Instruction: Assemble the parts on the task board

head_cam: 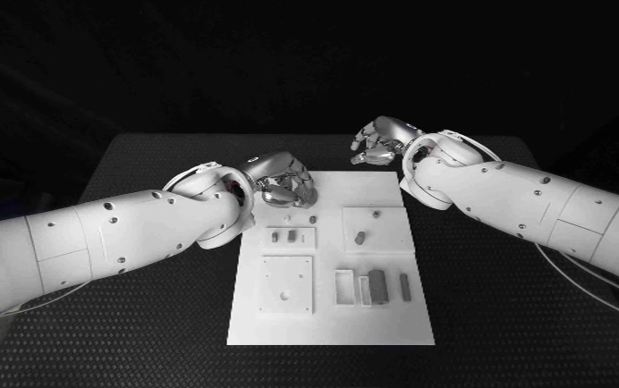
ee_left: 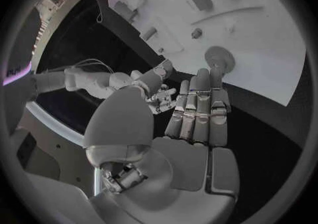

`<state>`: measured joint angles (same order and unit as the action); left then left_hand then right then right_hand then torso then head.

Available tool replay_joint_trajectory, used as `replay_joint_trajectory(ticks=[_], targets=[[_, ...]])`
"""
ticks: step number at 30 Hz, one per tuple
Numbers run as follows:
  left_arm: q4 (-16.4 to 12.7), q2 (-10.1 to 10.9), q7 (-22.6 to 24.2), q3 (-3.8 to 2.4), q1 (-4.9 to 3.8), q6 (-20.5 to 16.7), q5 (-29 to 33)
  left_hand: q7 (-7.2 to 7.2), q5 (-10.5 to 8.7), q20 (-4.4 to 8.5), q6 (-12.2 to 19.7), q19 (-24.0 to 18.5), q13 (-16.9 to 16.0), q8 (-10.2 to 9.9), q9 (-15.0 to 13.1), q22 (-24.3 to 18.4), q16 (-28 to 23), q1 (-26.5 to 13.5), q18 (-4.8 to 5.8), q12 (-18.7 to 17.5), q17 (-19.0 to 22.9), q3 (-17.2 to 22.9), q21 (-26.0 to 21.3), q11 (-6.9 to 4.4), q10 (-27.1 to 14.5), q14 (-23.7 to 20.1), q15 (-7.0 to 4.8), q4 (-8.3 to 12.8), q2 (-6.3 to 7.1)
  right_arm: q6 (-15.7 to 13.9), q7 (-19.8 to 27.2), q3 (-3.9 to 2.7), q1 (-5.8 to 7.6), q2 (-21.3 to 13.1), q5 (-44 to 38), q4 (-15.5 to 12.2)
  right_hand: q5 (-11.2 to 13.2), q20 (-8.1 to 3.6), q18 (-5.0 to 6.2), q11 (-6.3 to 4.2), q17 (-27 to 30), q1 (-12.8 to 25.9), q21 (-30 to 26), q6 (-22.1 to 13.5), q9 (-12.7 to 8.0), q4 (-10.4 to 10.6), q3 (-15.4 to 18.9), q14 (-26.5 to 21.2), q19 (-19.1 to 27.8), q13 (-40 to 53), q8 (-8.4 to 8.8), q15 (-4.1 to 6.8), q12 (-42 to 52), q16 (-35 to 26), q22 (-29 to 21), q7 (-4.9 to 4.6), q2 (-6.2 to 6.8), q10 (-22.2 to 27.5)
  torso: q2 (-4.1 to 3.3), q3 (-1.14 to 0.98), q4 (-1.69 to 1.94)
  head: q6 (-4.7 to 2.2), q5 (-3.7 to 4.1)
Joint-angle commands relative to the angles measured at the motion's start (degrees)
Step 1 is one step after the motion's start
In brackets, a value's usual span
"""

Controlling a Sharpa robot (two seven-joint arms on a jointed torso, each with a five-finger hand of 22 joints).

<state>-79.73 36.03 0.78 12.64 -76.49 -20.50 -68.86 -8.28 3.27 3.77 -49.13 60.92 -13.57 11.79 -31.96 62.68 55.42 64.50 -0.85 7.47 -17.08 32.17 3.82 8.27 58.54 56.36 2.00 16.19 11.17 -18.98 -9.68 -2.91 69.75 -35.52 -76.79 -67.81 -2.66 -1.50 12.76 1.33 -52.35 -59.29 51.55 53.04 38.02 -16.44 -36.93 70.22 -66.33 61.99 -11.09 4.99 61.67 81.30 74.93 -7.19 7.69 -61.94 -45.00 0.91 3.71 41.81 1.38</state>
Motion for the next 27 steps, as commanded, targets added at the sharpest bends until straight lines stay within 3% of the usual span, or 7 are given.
replay_joint_trajectory(ticks=[1,7,12,15,20,23,27], targets=[[0.7,-1.0,2.6,0.21,0.25,-2.5,-12.5,-0.16,-0.27,-0.37,-0.2,-0.6,0.3,0.2,0.0,-0.4,-0.6,-0.1,-0.49,-0.2,-0.2,-0.1,-0.2,0.04,0.5,-0.7,0.20,-0.4,0.57,-1.3,1.2,0.00,-0.02,0.0,1.5,0.3,-0.2,-0.14,2.24,-0.24,0.1,0.0,-0.1,-0.3,-0.1,0.0,0.2,-0.4,0.3,-0.1,0.06,0.12,0.2,0.1,1.0,-0.38,-0.41,0.3,-0.04,0.06,-0.13,-0.27,0.03],[2.7,-3.0,1.5,0.32,1.35,-0.2,-16.2,-0.90,-0.38,-2.78,-1.0,-8.8,1.2,1.0,0.0,-3.8,-6.8,-0.9,0.85,-1.3,1.4,0.6,-0.4,0.59,1.5,-7.1,2.75,-1.1,1.22,-3.9,3.9,0.00,0.00,0.1,6.0,1.2,-0.2,0.62,2.24,0.15,1.0,0.8,-1.7,-1.2,-0.2,0.4,-0.2,-2.1,2.1,-1.2,0.52,-0.32,-1.5,-2.0,0.5,-0.79,-0.06,1.7,-0.06,0.07,-0.20,-0.33,0.12],[3.6,-3.8,0.6,0.39,1.69,2.6,-18.4,-0.72,-0.37,-3.88,-2.3,-10.9,1.7,2.0,-0.3,-6.0,-10.1,-0.7,0.71,-1.6,1.9,0.9,-0.2,0.43,2.5,-8.1,3.88,-0.9,0.32,-6.1,7.5,0.00,0.00,0.2,10.6,1.5,-0.1,3.52,0.81,1.40,5.9,1.8,-9.1,-3.1,-0.4,0.5,-2.1,-8.5,10.0,-7.3,1.28,-2.17,-9.7,-12.5,-2.7,-1.84,-0.28,6.9,-0.07,0.04,-0.19,-0.31,0.18],[3.8,-4.1,-0.2,0.40,1.72,5.1,-19.2,-0.35,-0.36,-4.23,-3.3,-11.3,1.9,2.6,-0.4,-7.2,-11.6,-0.6,0.61,-1.8,1.8,0.9,-0.2,0.25,3.1,-8.3,4.19,-0.6,-0.81,-6.8,9.6,0.00,0.00,0.2,14.1,1.7,-0.6,6.03,-0.73,3.40,11.5,2.4,-16.4,-5.3,-0.4,0.3,-3.4,-13.6,16.8,-14.1,1.97,-4.03,-18.0,-24.2,-6.5,-3.61,0.12,11.6,-0.05,0.01,-0.14,-0.26,0.30],[4.3,-4.6,-0.8,0.42,1.83,7.5,-20.2,-0.43,-0.28,-5.23,-3.7,-13.2,2.6,2.8,-0.1,-9.6,-15.1,-0.9,0.59,-2.6,1.9,0.7,-0.3,0.38,3.7,-9.9,5.29,-0.2,-2.52,-5.7,14.0,0.00,0.01,0.3,21.5,2.6,-0.3,10.60,-6.10,7.37,20.8,2.0,-29.3,-8.2,-0.6,0.3,-4.0,-27.2,35.4,-28.3,2.56,-13.80,-33.0,-44.5,-11.5,-4.61,-0.59,15.0,0.00,0.04,-0.05,-0.25,0.42],[4.5,-4.9,-1.0,0.43,2.10,7.9,-20.9,-0.45,-0.26,-5.75,-3.1,-13.8,3.2,2.4,0.3,-10.9,-16.9,-0.5,0.32,-3.3,1.7,0.8,-0.2,0.67,3.3,-10.6,5.79,0.0,-2.78,-5.4,15.0,0.00,0.02,0.4,23.1,3.1,-0.3,11.92,-8.75,8.86,24.5,1.1,-32.6,-9.4,-1.2,0.4,-2.4,-30.8,42.9,-35.3,2.73,-16.63,-39.1,-51.2,-11.2,-5.02,-0.99,14.5,0.01,0.04,-0.07,-0.33,0.46],[4.8,-5.3,-1.1,0.42,2.23,8.0,-21.6,-0.38,-0.23,-5.93,-3.2,-13.6,3.5,2.5,0.5,-11.7,-17.7,0.7,0.04,-3.4,1.3,1.5,-0.1,0.58,3.6,-10.3,5.88,0.1,-3.00,-5.5,15.1,0.00,0.02,0.6,24.0,3.6,-0.2,12.16,-9.52,9.30,27.0,0.4,-33.1,-9.7,-1.9,0.6,-1.5,-31.7,45.2,-40.6,2.46,-17.55,-42.6,-54.7,-9.7,-5.39,-1.52,13.3,-0.01,0.06,-0.09,-0.29,0.55]])
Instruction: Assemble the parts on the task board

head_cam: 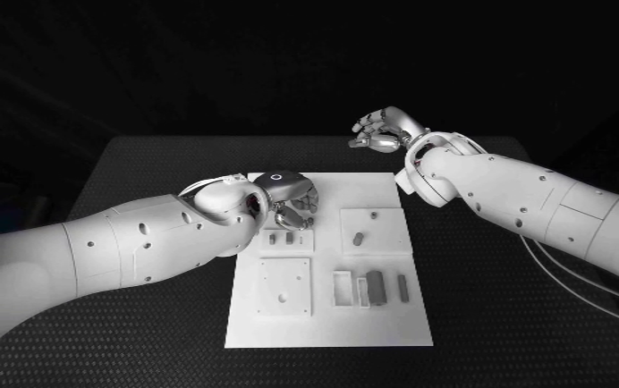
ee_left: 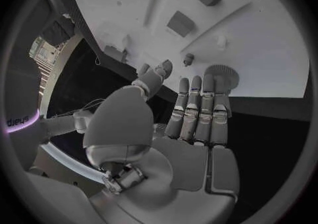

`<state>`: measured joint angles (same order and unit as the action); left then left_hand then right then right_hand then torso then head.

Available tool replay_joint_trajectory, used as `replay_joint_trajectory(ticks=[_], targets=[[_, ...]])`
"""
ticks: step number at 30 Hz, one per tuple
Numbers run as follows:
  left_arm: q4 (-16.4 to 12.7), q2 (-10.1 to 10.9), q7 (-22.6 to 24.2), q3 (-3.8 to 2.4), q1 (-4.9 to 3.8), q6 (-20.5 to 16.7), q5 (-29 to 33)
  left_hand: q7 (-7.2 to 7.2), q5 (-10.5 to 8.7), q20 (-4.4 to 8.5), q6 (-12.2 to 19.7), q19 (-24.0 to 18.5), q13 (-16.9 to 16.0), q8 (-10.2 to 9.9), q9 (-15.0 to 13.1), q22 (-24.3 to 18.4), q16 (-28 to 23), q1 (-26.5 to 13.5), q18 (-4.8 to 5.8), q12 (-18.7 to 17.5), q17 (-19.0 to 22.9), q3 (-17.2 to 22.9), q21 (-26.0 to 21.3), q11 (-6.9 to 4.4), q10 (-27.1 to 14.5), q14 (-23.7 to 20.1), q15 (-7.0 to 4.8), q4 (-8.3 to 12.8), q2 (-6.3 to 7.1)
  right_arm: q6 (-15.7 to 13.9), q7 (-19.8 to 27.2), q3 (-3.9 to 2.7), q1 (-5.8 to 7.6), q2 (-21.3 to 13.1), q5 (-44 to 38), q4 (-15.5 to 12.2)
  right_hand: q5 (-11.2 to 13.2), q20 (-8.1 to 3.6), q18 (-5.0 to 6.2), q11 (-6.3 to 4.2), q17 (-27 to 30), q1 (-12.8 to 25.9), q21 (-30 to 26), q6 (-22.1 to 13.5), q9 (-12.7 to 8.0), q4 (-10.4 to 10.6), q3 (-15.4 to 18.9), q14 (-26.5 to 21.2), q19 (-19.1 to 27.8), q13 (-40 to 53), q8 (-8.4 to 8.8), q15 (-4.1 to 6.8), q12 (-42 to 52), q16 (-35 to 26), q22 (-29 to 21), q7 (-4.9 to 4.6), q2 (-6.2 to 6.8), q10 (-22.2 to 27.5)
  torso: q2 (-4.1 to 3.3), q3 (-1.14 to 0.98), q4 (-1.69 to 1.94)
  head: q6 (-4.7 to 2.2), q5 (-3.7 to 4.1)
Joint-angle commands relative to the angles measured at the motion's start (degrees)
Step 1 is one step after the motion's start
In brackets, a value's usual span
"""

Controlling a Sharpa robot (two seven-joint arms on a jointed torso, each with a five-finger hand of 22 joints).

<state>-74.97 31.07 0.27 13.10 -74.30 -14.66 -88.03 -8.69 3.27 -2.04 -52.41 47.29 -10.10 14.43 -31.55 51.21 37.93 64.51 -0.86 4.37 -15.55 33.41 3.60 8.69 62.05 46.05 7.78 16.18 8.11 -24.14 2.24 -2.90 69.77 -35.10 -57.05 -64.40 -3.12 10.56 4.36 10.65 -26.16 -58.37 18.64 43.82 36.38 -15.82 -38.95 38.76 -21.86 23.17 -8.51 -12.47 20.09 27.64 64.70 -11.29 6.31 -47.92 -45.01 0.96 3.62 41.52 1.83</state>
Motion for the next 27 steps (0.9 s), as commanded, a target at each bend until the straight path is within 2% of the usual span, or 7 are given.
replay_joint_trajectory(ticks=[1,6,14,16,21,24,27], targets=[[0.2,-0.5,-0.7,-0.04,0.06,2.0,-2.9,0.00,-0.27,-0.04,-0.2,0.5,0.1,0.0,0.1,-0.4,-0.1,0.9,-0.12,-0.1,-0.6,0.5,0.3,0.00,0.6,0.6,-0.04,0.0,0.04,-0.8,2.5,-0.01,0.00,0.2,4.2,0.1,0.2,0.07,-1.07,-0.08,1.4,-0.7,-0.2,-0.5,-0.6,0.0,0.6,0.1,0.8,-3.4,-0.29,-0.04,-1.8,-1.7,1.0,-1.31,-0.15,-1.6,0.00,0.02,-0.01,0.03,0.10],[0.9,-1.0,-1.4,-0.03,0.17,1.8,-4.2,0.31,-0.24,1.26,-1.8,4.8,-0.2,1.0,-0.1,-0.3,2.0,1.6,-0.91,0.7,-3.5,0.4,1.8,-0.95,3.3,5.2,-2.02,0.0,0.12,-1.6,2.5,0.00,0.00,0.2,4.1,0.1,0.2,0.06,-0.72,-0.08,1.9,-0.6,-0.2,-0.6,-1.1,0.3,0.9,1.3,0.0,-5.5,-0.49,0.23,-2.6,-2.0,1.4,-1.85,-0.33,-2.6,0.02,-0.03,-0.02,0.05,0.11],[2.4,-1.7,-1.4,-0.02,0.74,0.9,-3.7,0.08,-0.27,1.78,-1.3,5.5,0.1,0.6,0.3,-0.4,1.9,1.4,-0.54,0.0,-5.4,0.2,1.6,-0.63,2.8,5.4,-2.24,-0.3,-0.22,-2.1,3.0,0.00,-0.01,0.2,4.2,-0.2,0.2,0.16,-0.66,-0.05,2.4,-0.5,-0.6,-0.7,-1.5,0.4,1.1,1.4,0.1,-6.9,-0.66,0.16,-3.1,-2.6,1.6,-1.86,-0.21,-3.0,-0.05,-0.04,-0.01,0.07,0.30],[2.4,-1.8,-1.2,-0.03,0.85,1.2,-3.2,-0.10,-0.26,2.08,-1.2,6.0,0.2,0.5,0.5,-0.4,1.7,0.2,-0.39,-0.3,-6.5,0.1,1.5,-0.58,2.8,5.7,-2.39,-1.4,-1.07,-2.1,3.0,0.00,-0.01,0.2,4.3,-0.4,0.2,0.18,-0.65,-0.05,2.5,-0.5,-0.6,-0.7,-1.6,0.4,1.1,1.4,0.1,-7.2,-0.69,0.15,-3.1,-2.7,1.6,-1.87,-0.20,-3.1,-0.08,-0.04,-0.07,-0.02,0.40],[2.5,-2.0,-1.2,-0.04,1.11,0.7,-3.1,-0.12,-0.25,2.75,-0.6,7.4,0.5,0.2,0.8,-0.1,1.8,0.3,-0.34,-0.5,-8.6,0.2,1.8,-0.37,2.3,6.9,-3.07,-1.4,-1.41,-2.4,2.5,0.00,-0.01,0.1,4.2,-0.9,0.2,0.21,-0.61,-0.05,2.6,-0.5,-0.7,-0.7,-1.8,0.4,1.2,1.5,0.0,-7.6,-0.76,0.14,-3.2,-2.8,1.6,-1.87,-0.20,-3.2,-0.08,-0.04,-0.07,-0.07,0.47],[2.8,-2.0,-1.5,-0.04,1.19,0.7,-3.1,0.10,-0.23,3.51,0.2,9.1,0.6,-0.2,1.1,0.4,2.9,0.5,-0.60,-0.4,-10.2,0.2,2.6,-0.35,2.3,8.8,-3.99,-1.4,-1.52,-2.5,2.6,0.00,-0.01,0.1,4.2,-1.3,0.2,0.21,-0.58,-0.04,2.7,-0.6,-0.8,-0.7,-1.8,0.4,1.1,1.6,0.0,-7.9,-0.80,0.15,-3.3,-2.9,1.7,-1.86,-0.30,-3.3,-0.12,-0.05,-0.11,0.00,0.55],[3.4,-2.2,-1.6,-0.04,1.31,0.7,-3.1,0.03,-0.26,3.74,0.4,9.4,0.7,-0.2,1.2,0.6,2.9,0.5,-0.50,-0.5,-11.1,0.1,2.7,-0.31,2.2,9.0,-4.18,-1.3,-1.45,-2.7,2.7,0.00,-0.01,0.0,4.2,-1.6,0.2,0.23,-0.58,-0.04,2.7,-0.6,-0.9,-0.8,-1.9,0.3,1.1,1.6,0.0,-8.0,-0.82,0.14,-3.4,-2.9,1.7,-1.87,-0.30,-3.4,-0.12,-0.03,-0.13,0.16,0.60]])
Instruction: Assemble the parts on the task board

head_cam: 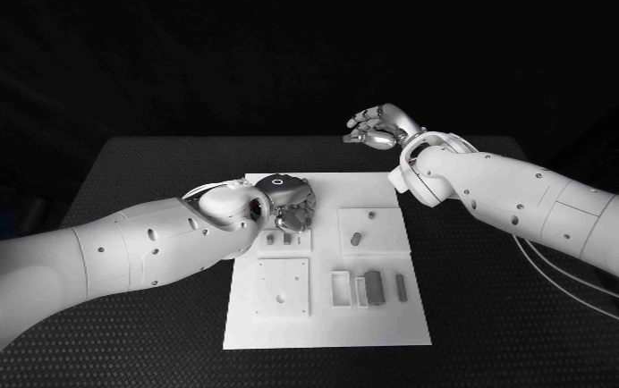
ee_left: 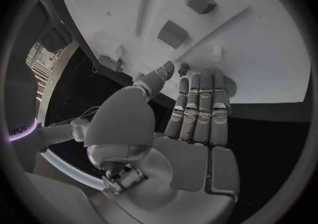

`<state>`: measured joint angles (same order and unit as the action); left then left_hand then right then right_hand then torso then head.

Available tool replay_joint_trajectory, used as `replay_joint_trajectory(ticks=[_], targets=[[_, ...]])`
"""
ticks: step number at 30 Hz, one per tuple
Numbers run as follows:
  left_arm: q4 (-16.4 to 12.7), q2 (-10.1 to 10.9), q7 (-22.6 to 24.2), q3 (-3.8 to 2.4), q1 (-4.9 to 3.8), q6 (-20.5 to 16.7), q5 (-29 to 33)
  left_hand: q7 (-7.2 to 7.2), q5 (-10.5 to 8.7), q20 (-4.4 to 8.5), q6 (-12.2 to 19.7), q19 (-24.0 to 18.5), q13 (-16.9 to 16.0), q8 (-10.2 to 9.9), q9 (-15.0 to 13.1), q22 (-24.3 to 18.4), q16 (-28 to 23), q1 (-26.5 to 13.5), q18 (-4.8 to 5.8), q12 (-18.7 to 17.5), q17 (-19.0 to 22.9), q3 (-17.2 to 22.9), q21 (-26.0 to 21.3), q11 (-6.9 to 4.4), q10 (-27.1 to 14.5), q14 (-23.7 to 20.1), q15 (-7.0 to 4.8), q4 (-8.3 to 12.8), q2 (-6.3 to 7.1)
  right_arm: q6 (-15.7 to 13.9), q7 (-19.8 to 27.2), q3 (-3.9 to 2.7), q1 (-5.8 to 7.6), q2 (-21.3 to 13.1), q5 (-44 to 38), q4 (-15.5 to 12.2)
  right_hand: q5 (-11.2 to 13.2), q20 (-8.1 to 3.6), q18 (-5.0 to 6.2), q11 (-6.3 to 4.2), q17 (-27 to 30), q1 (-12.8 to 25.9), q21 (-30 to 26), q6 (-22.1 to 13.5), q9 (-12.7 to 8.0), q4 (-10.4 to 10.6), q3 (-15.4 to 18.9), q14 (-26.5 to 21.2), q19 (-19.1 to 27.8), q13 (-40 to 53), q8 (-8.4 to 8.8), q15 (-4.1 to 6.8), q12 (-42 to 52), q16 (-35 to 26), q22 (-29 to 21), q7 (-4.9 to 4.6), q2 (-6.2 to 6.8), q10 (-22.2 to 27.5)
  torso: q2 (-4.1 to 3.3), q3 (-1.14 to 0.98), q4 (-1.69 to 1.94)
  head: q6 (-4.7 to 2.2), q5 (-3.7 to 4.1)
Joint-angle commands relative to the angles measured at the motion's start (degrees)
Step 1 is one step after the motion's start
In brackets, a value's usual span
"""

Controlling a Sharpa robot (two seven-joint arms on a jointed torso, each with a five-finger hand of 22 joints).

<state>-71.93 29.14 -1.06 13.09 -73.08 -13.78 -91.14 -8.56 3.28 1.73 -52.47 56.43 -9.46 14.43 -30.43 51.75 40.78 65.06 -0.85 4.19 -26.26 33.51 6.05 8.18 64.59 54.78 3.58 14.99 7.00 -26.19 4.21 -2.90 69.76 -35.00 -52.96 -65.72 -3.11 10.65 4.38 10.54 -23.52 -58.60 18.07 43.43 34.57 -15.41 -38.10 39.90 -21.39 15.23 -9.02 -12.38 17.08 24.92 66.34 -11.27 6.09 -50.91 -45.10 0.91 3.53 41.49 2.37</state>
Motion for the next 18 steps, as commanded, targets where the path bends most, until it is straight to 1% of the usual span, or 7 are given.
replay_joint_trajectory(ticks=[1,3,6,13,16,18], targets=[[0.5,-0.3,-0.3,-0.03,0.15,-0.2,0.1,-0.11,-0.27,0.08,0.5,0.4,0.2,-0.3,0.2,0.2,0.1,0.0,-0.46,-0.3,-0.7,0.0,0.2,0.25,-0.5,0.4,-0.05,-0.1,-0.35,-0.7,0.8,-0.01,-0.01,-0.1,0.1,-0.4,0.2,0.14,-0.58,0.07,0.1,-0.4,-0.3,-0.4,-0.1,-0.1,0.3,0.4,-0.4,-0.2,-0.32,0.05,-0.4,-0.2,0.1,-1.90,-0.07,-0.4,0.00,0.01,0.01,0.23,0.10],[1.0,-0.6,-0.3,-0.03,0.33,-0.8,0.1,-0.14,-0.27,0.32,0.8,0.7,0.4,-0.4,0.3,0.4,0.2,0.0,-0.39,-0.4,-1.6,-0.1,0.3,0.40,-0.9,0.6,-0.21,-0.1,-0.34,-0.7,0.8,-0.01,-0.01,-0.1,0.1,-0.5,0.2,0.14,-0.57,0.08,0.1,-0.4,-0.3,-0.4,-0.1,-0.1,0.3,0.4,-0.5,-0.3,-0.34,0.05,-0.4,-0.3,0.1,-1.90,-0.06,-0.4,0.05,-0.01,0.11,0.29,0.21],[1.3,-1.0,-0.4,-0.03,0.65,-0.7,0.1,-0.22,-0.27,0.86,1.0,1.8,0.7,-0.5,0.5,1.1,1.2,0.2,-0.46,-0.4,-3.0,-0.2,1.0,0.52,-1.6,1.5,-0.65,-0.1,-0.35,-0.2,0.7,-0.01,-0.01,-0.1,0.1,-0.4,0.2,0.15,-0.56,0.08,0.1,-0.4,-0.4,-0.4,-0.2,-0.1,0.3,0.5,-0.5,-0.4,-0.36,0.05,-0.4,-0.3,0.1,-1.90,-0.04,-0.4,0.10,-0.01,0.20,0.41,0.29],[1.6,-1.4,-0.4,-0.04,0.81,-0.2,0.3,-0.18,-0.28,1.43,1.3,2.9,1.0,-0.6,0.8,2.4,2.6,0.3,-0.57,-0.3,-4.8,-0.5,1.9,0.36,-1.6,2.2,-1.06,-0.2,-0.55,0.2,0.4,-0.01,-0.01,0.2,0.1,-0.2,0.2,0.19,-0.54,0.13,0.3,-0.3,-0.5,-0.5,-0.3,-0.1,0.4,0.4,-0.5,-0.8,-0.41,0.01,-0.5,-0.5,0.2,-1.92,-0.02,-0.5,0.07,0.00,0.06,0.44,0.23],[1.6,-1.5,-0.4,-0.04,0.81,-0.1,0.4,-0.19,-0.29,1.57,1.3,3.3,1.1,-0.6,0.9,2.8,3.0,0.3,-0.64,-0.2,-5.3,-0.5,2.2,0.25,-1.5,2.4,-1.20,-0.3,-0.64,0.3,0.4,-0.01,-0.01,0.2,0.1,-0.1,0.2,0.21,-0.54,0.14,0.3,-0.3,-0.5,-0.5,-0.4,-0.1,0.5,0.4,-0.5,-0.9,-0.42,-0.01,-0.6,-0.5,0.2,-1.92,-0.04,-0.5,0.09,-0.05,0.08,0.50,0.20],[1.5,-1.5,-0.3,-0.05,0.81,0.2,0.4,-0.21,-0.28,1.85,1.3,4.0,1.1,-0.5,1.0,3.6,3.9,0.4,-0.79,0.0,-6.2,-0.6,2.7,-0.05,-0.8,3.1,-1.53,-0.3,-0.76,0.3,0.4,-0.01,-0.02,0.4,0.1,0.0,0.2,0.21,-0.53,0.14,0.3,-0.3,-0.5,-0.5,-0.4,-0.1,0.5,0.4,-0.5,-1.0,-0.44,-0.02,-0.6,-0.5,0.2,-1.92,-0.04,-0.5,0.10,-0.04,0.13,0.56,0.25]])
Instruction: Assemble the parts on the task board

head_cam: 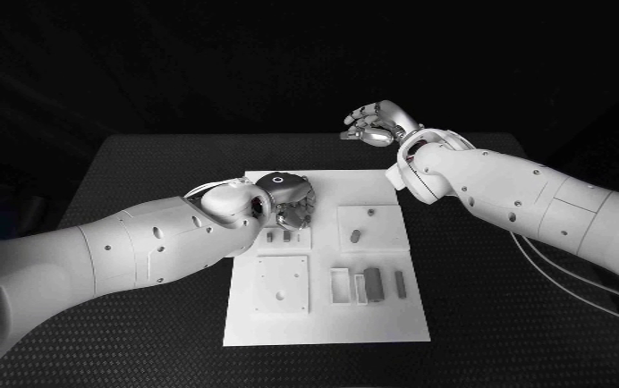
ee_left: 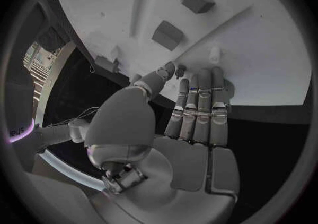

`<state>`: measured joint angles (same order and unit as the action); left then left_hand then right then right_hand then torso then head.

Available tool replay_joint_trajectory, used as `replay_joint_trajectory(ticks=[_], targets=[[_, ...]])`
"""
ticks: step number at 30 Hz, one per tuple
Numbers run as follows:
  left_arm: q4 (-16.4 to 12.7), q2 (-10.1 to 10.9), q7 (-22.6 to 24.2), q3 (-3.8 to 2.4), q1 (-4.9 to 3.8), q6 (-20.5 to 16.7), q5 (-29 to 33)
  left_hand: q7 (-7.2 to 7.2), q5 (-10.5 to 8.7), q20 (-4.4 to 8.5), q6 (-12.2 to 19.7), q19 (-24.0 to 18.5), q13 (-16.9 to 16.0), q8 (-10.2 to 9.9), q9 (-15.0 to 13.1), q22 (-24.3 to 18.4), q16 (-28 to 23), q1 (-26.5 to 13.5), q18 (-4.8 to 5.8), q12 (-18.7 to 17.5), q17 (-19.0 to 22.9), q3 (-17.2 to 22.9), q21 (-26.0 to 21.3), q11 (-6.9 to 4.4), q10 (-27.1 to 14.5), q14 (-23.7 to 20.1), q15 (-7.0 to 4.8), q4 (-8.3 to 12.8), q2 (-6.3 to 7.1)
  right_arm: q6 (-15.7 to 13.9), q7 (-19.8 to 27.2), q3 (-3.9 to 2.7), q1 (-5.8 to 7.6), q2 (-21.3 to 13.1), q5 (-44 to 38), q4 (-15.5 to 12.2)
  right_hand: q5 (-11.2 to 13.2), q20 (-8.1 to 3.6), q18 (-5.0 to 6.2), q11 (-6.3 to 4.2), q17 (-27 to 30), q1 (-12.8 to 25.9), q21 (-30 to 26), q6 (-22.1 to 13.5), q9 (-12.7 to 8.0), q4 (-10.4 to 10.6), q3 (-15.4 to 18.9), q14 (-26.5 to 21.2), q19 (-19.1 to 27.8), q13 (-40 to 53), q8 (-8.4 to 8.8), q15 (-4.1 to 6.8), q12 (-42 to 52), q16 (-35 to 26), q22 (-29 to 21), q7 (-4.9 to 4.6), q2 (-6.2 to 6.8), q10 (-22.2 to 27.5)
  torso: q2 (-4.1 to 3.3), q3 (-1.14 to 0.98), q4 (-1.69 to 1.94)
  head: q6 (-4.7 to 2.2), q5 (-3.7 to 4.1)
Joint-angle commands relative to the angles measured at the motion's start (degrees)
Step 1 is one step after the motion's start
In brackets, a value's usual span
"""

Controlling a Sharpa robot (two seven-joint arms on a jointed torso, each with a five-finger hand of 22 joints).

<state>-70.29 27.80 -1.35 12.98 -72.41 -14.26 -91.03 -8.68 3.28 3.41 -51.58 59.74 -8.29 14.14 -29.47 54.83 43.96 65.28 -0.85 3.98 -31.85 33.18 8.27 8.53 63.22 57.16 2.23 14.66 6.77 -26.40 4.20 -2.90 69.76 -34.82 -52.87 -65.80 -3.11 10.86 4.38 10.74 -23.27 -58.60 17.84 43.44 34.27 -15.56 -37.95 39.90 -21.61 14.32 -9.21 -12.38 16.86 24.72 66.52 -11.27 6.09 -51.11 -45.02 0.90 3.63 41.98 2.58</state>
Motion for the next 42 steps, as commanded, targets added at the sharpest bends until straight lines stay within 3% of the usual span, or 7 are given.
replay_joint_trajectory(ticks=[1,10,21,27,42], targets=[[-0.1,-0.1,0.0,0.06,0.15,0.7,0.3,-0.09,-0.28,0.34,0.3,1.0,-0.2,-0.2,0.1,0.8,1.2,0.3,-0.87,0.3,-0.9,-0.4,0.8,-0.57,1.0,1.0,-0.36,0.1,-0.59,0.6,0.4,-0.01,-0.01,0.1,0.0,0.1,0.2,0.00,-0.54,-0.06,0.1,-0.3,-0.3,-0.5,-0.1,0.1,0.3,0.4,-0.3,-0.1,-0.25,-0.02,-0.4,-0.3,0.1,-1.92,-0.04,-0.3,0.02,-0.03,0.01,0.08,0.06],[0.1,-0.4,-0.4,0.06,0.17,2.4,0.3,-0.17,-0.34,1.02,-0.3,1.9,-0.3,0.2,0.3,2.6,3.3,0.4,-0.89,0.4,-2.6,-0.5,2.0,-1.29,2.0,1.5,-1.08,0.2,-2.05,0.8,0.4,-0.01,-0.01,0.2,0.0,0.1,0.2,0.02,-0.52,-0.06,0.1,-0.3,-0.4,-0.5,-0.1,0.2,0.4,0.4,-0.3,-0.3,-0.29,-0.02,-0.4,-0.4,0.1,-1.92,-0.07,-0.4,0.03,-0.03,0.02,0.17,0.12],[1.1,-1.3,-1.2,0.07,0.36,2.9,-0.2,-0.42,-0.33,1.69,-1.7,3.1,-0.7,0.9,0.5,5.4,6.2,0.3,-1.18,0.7,-4.5,-0.6,3.5,-1.79,3.8,2.1,-1.67,0.3,-2.45,1.3,0.2,-0.01,-0.01,0.2,0.0,0.2,0.2,0.03,-0.50,-0.07,0.2,-0.2,-0.4,-0.5,-0.2,0.2,0.4,0.5,-0.3,-0.5,-0.36,-0.02,-0.4,-0.4,0.1,-1.91,-0.14,-0.5,0.02,0.01,0.03,0.13,0.07],[1.3,-1.5,-1.7,0.07,0.57,3.7,-1.0,-0.20,-0.33,1.89,-2.3,3.4,-0.9,1.2,0.5,6.1,6.9,0.8,-1.26,0.8,-4.8,-0.4,3.9,-2.06,4.6,2.4,-1.93,0.9,-2.45,2.0,0.0,0.00,-0.01,0.4,0.0,0.3,0.2,0.05,-0.48,-0.07,0.2,-0.1,-0.5,-0.5,-0.3,0.3,0.5,0.5,-0.3,-0.7,-0.41,-0.03,-0.4,-0.5,0.2,-1.91,-0.16,-0.5,0.01,-0.06,-0.04,0.18,0.02],[1.1,-1.4,-1.7,0.07,0.61,4.0,-3.2,0.82,-0.34,2.72,-4.5,4.4,-2.2,2.4,0.5,8.0,8.4,2.2,-1.14,1.6,-5.5,-0.3,4.6,-3.17,7.6,3.2,-2.91,1.8,-1.55,3.0,-0.4,0.00,-0.01,0.4,0.1,0.5,0.2,0.11,-0.45,-0.03,0.4,0.2,-0.7,-0.5,-0.5,0.5,0.7,0.4,-0.3,-1.3,-0.52,-0.10,-0.5,-0.7,0.3,-1.92,-0.27,-0.6,0.01,0.05,0.04,0.42,0.21]])
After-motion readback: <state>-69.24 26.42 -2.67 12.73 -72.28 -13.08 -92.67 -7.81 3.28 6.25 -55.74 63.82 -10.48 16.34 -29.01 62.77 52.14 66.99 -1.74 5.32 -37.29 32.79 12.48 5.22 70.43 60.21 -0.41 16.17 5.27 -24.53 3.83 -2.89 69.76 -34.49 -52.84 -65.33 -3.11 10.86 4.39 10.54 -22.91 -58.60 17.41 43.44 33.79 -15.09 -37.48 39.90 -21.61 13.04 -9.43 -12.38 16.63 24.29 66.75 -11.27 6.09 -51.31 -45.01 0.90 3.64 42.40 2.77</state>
